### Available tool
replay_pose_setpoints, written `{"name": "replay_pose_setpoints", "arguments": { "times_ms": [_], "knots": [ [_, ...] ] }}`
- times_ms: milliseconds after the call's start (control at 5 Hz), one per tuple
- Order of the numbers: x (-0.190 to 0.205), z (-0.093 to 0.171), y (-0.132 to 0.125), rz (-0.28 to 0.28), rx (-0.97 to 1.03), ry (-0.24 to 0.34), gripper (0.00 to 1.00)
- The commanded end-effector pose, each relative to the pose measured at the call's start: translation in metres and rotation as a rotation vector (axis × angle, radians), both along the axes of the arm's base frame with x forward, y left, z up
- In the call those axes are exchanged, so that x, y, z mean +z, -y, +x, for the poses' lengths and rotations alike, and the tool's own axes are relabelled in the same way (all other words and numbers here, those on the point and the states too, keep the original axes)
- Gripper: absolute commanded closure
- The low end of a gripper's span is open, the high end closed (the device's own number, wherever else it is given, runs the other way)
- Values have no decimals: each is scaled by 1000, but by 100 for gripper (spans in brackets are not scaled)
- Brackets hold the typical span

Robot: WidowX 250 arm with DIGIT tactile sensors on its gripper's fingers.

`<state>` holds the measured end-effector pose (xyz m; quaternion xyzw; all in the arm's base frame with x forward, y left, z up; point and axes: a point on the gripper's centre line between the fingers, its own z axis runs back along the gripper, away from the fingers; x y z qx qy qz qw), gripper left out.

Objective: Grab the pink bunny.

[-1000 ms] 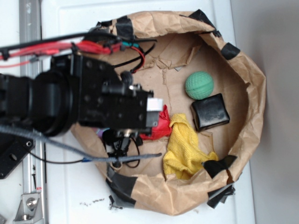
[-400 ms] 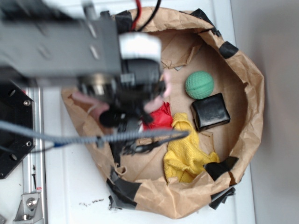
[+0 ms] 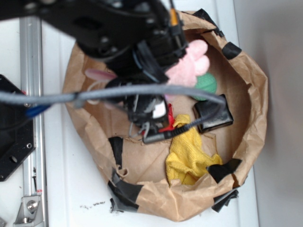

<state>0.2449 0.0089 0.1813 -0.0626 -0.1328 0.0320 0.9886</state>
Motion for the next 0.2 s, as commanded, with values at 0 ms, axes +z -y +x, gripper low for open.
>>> {"name": "replay_pose_setpoints", "arguments": {
  "times_ms": [0],
  "knots": [
    [-12,-6,-9,185,6,75,100]
  ]
}}
